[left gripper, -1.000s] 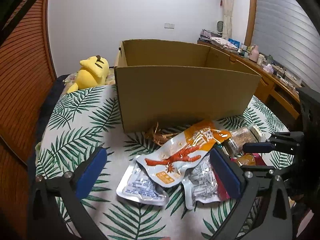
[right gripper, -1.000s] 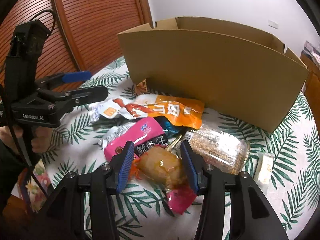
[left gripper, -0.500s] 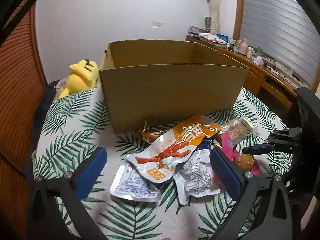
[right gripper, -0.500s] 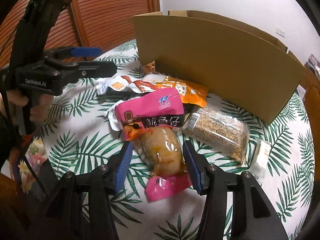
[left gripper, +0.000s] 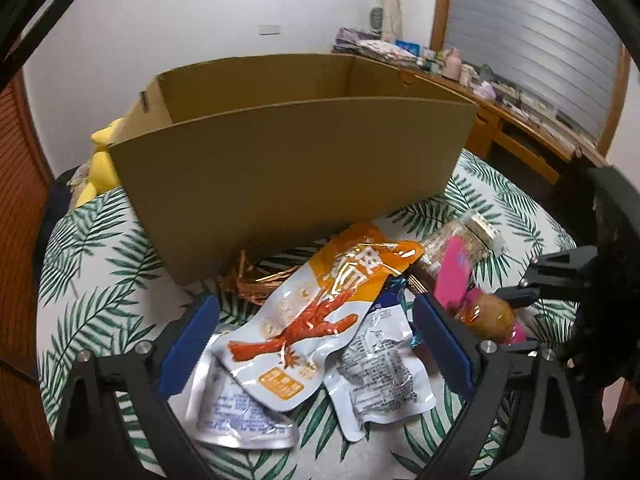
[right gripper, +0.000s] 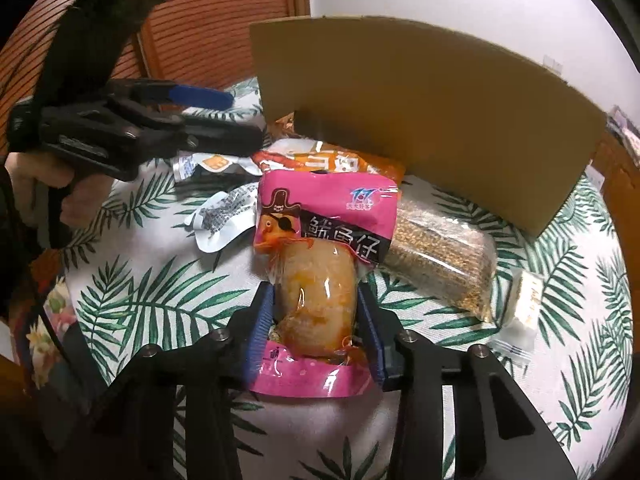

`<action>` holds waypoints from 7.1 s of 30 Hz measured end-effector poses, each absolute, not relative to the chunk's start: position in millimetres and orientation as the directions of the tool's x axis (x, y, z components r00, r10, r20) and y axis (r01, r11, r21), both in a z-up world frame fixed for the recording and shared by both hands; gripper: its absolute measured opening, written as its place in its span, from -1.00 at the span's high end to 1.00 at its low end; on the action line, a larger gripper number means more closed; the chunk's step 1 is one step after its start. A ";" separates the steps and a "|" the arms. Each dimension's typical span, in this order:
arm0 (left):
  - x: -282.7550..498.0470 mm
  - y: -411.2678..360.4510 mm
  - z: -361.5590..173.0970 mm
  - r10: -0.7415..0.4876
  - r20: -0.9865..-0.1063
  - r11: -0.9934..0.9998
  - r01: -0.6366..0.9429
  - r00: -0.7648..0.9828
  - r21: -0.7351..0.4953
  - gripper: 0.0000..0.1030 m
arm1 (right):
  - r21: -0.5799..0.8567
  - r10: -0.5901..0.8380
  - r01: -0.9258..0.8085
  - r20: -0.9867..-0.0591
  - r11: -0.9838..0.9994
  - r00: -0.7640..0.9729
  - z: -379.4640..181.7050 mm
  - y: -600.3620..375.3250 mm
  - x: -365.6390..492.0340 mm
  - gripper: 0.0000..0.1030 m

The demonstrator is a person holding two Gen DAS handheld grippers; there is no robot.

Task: Organize snacks
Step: 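Grasp the orange spicy-strip pack with the left tool while the right tool grasps the pink fish-snack pack, then carry both packs over the box and open both tools to drop them inside, then move both tools back toward the remaining snacks on the bed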

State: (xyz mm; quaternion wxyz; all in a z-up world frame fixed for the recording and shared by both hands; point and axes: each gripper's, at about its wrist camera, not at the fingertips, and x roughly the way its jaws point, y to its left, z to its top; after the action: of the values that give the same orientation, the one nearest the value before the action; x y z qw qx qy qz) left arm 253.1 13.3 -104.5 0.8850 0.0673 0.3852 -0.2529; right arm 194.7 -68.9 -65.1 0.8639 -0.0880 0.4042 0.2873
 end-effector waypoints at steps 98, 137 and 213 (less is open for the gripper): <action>213.3 -36.4 -24.5 -0.411 -0.530 0.893 0.444 0.742 -0.071 0.68 | 0.092 0.440 -0.477 -0.567 0.874 0.697 -46.7 -125.2 209.6 0.23; 359.5 -18.6 10.6 -0.407 -0.410 0.912 0.387 0.816 -0.136 0.67 | 0.061 0.412 -0.425 -0.406 0.903 0.816 49.0 -112.7 334.9 0.23; 206.1 45.5 -95.9 -0.300 -0.636 0.944 0.319 0.711 -0.089 -0.81 | 0.105 0.380 -0.405 -0.611 0.908 0.694 -1.3 -120.1 218.1 -0.33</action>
State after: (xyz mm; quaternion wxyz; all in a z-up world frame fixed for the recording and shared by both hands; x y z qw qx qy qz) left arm 206.1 45.5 -95.9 0.9247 0.0138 0.3417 -0.1673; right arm 218.1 -120.1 -1.3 0.9202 -0.0188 0.3277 0.2134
